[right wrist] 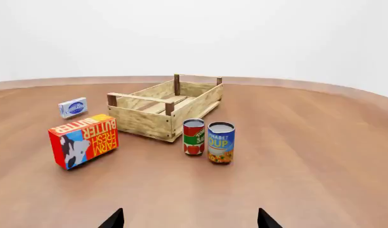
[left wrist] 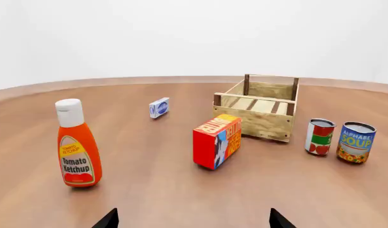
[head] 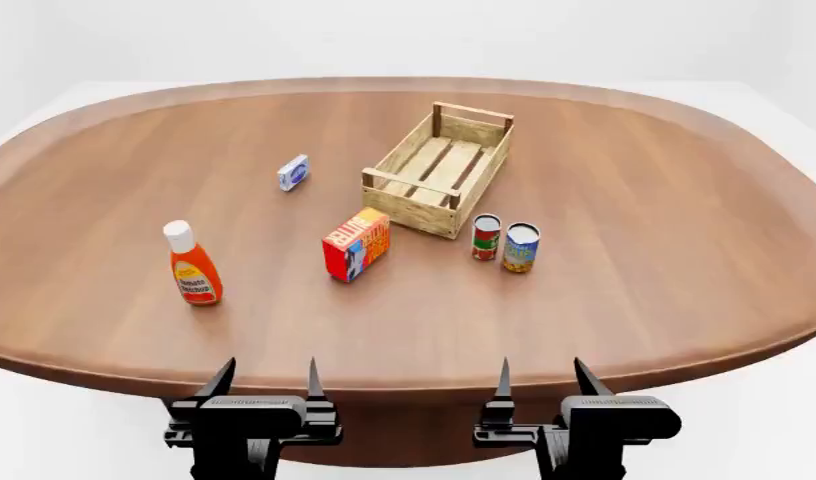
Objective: Pick up the ketchup, and put it in the wooden tray.
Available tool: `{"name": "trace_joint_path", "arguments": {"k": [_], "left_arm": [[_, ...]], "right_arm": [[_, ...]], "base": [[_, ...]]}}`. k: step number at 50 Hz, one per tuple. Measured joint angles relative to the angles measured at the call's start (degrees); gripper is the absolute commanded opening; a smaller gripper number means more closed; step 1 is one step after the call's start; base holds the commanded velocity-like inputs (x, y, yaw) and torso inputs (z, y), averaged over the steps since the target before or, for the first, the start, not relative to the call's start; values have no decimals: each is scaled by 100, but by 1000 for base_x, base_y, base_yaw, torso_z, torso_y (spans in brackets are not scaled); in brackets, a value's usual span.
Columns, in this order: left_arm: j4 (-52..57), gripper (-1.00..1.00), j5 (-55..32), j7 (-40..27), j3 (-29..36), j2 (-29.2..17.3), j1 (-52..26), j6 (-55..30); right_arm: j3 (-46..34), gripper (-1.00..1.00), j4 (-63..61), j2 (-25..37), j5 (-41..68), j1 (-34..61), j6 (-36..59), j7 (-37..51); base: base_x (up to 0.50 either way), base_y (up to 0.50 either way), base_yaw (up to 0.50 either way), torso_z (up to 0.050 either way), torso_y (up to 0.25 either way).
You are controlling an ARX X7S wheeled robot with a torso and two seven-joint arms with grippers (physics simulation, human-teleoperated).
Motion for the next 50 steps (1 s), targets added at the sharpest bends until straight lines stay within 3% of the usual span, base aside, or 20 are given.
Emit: {"name": "trace_joint_path", "arguments": {"k": [30,50], "left_arm": [[377,100,-271,-368,420,-369,62,-236],[1612,100,-427,-400,653,-685,-319,-1504]], "right_arm": [[-377,100,-201,342,361,37,144,403],[-469,100,-1857,806,740,229,1970,485]], "base": [[0,0,0,0,0],[0,0,0,0,0]]}}
